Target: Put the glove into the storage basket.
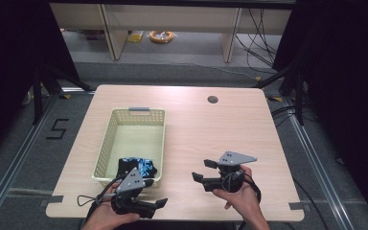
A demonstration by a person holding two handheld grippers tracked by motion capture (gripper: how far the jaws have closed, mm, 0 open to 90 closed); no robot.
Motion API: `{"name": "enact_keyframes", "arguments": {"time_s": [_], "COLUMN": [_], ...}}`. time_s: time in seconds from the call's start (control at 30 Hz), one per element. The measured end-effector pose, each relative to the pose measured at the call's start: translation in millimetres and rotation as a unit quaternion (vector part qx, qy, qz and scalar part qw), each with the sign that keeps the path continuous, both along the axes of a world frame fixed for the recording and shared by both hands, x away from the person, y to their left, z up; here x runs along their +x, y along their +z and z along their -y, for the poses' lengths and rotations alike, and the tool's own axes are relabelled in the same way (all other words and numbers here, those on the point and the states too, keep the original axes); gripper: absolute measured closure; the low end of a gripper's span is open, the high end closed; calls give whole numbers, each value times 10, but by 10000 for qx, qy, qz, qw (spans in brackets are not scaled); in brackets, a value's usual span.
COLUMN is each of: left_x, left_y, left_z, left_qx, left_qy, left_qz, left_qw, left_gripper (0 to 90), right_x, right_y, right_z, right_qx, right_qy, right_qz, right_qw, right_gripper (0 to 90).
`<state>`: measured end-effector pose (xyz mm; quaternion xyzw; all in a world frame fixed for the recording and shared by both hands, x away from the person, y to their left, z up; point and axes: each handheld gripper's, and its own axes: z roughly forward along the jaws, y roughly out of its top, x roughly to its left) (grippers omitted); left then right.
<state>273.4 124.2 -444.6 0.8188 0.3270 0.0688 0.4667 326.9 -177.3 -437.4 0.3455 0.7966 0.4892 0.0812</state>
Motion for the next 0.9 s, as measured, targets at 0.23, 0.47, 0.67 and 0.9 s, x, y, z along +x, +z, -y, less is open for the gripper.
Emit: {"name": "enact_keyframes", "arguments": {"time_s": [0.23, 0.47, 0.67, 0.9], "left_x": [-27, -76, -108, -176], "left_y": [-115, -188, -246, -303], "left_z": [-55, -92, -104, -148], "left_qx": [235, 93, 145, 100], "left_qy": [-23, 72, 139, 239], "left_qz": [8, 8, 83, 90], "left_qw": [9997, 9999, 9998, 9996], "left_gripper": [217, 210, 210, 210], "right_x": [-96, -159, -223, -249], "right_y": [-108, -169, -238, -258], "right_z": [-31, -28, 20, 28], "right_qx": [46, 56, 27, -68], "right_qy": [24, 153, 94, 103], "right_qz": [94, 141, 53, 58], "right_qw": [9999, 9998, 9999, 9999], "right_gripper": [301, 291, 291, 290]}}
